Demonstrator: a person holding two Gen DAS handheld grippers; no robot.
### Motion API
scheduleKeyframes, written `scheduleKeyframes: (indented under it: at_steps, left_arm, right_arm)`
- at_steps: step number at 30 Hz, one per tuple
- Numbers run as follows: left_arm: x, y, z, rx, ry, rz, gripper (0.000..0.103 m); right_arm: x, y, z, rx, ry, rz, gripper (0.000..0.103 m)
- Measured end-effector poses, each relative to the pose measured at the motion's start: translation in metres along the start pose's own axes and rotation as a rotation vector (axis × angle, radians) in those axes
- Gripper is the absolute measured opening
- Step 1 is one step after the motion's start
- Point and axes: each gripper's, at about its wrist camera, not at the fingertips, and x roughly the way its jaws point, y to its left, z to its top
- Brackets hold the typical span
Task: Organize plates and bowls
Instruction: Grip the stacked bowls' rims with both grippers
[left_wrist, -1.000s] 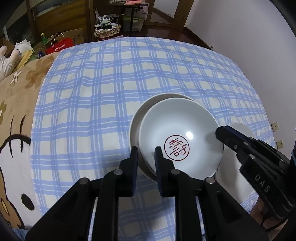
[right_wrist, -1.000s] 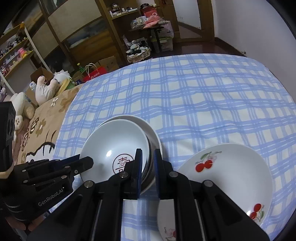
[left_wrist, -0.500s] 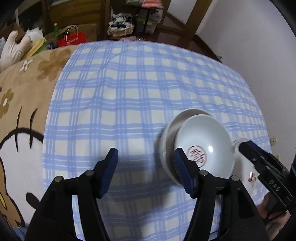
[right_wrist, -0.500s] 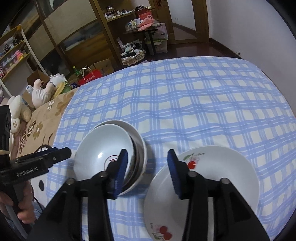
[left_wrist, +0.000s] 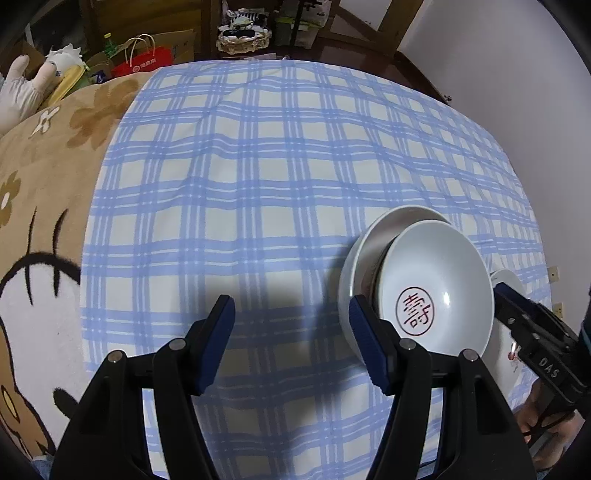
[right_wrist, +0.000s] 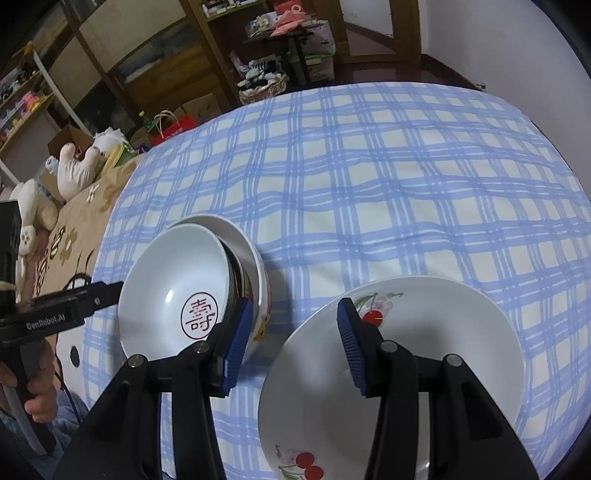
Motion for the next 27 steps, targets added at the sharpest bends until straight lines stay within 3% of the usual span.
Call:
scheduleKeyframes:
  at_steps: [3, 8, 14, 27]
  left_arm:
    - [0.005, -0.001, 0.001, 0.005, 0.008, -0.024, 0.061]
    - [0.007, -0.005, 0.002, 0.016, 0.010, -0.051, 0.047]
    - [0.008, -0.005, 0.005, 0.019, 0.019, -0.073, 0.040]
    - [0.016, -0.003, 0.006, -0.029, 0.052, -0.142, 0.015]
  right_arm:
    - [0.005, 0.001, -0.001, -0.010, 0.008, 0.013, 0.048]
    - [0.007, 0.003, 0.000, -0.023, 0.006, 0.047, 0.031]
    - [0.008, 0.019, 0.002, -0.104, 0.012, 0.023, 0.015]
    - [0.024, 0.021, 0.017, -0.085, 0.147, 0.039, 0.009]
